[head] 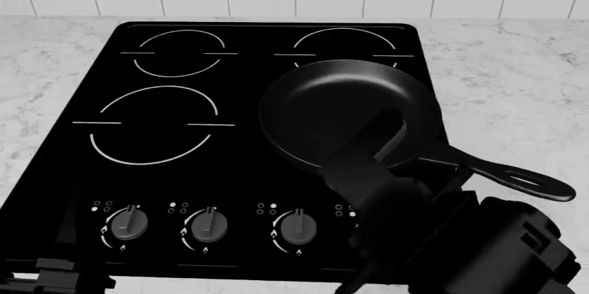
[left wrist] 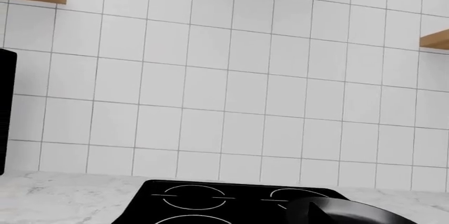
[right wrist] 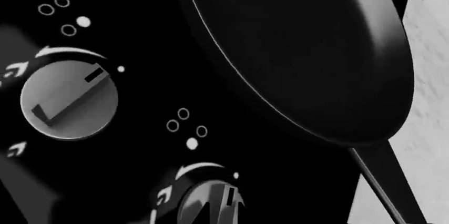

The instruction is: Turn on the front right burner of the stove.

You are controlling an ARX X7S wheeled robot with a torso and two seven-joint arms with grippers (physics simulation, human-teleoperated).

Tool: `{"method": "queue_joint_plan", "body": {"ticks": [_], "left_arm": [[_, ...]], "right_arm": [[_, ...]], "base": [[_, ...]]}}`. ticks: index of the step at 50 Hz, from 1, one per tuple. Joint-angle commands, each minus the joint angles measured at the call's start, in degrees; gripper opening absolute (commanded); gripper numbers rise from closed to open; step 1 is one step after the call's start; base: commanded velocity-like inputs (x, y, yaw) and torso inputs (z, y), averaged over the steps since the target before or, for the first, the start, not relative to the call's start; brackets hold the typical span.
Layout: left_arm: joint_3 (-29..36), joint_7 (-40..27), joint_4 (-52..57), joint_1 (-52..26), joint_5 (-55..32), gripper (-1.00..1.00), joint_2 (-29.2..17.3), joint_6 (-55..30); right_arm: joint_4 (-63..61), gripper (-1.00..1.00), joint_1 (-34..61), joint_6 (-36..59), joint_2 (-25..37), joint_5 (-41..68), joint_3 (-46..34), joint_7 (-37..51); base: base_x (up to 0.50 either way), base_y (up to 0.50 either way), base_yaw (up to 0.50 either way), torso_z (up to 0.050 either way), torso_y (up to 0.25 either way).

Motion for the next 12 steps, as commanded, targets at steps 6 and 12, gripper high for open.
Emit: {"method": "queue_joint_plan", "body": {"ticks": [6,12], "left_arm": [[0.19,-0.68,-0.47,-0.54,-0.02,1.00,-0.02,-0.57],[0.23,-1.19,-0.60,-0.77,0.11,1.00,-0.01,-1.03]], "right_arm": [[-4.62,-1.00,1.63,-2.38,3.10,4.60,-14.93,-12.89],[-4.50,-1.00,2.60,-6.28,3.81,2.68,-17.50,-17.39]], "base": [[-0.01,0.00,0.00,0.000,0.000],[-0.01,0.00,0.00,0.000,0.000]]}}
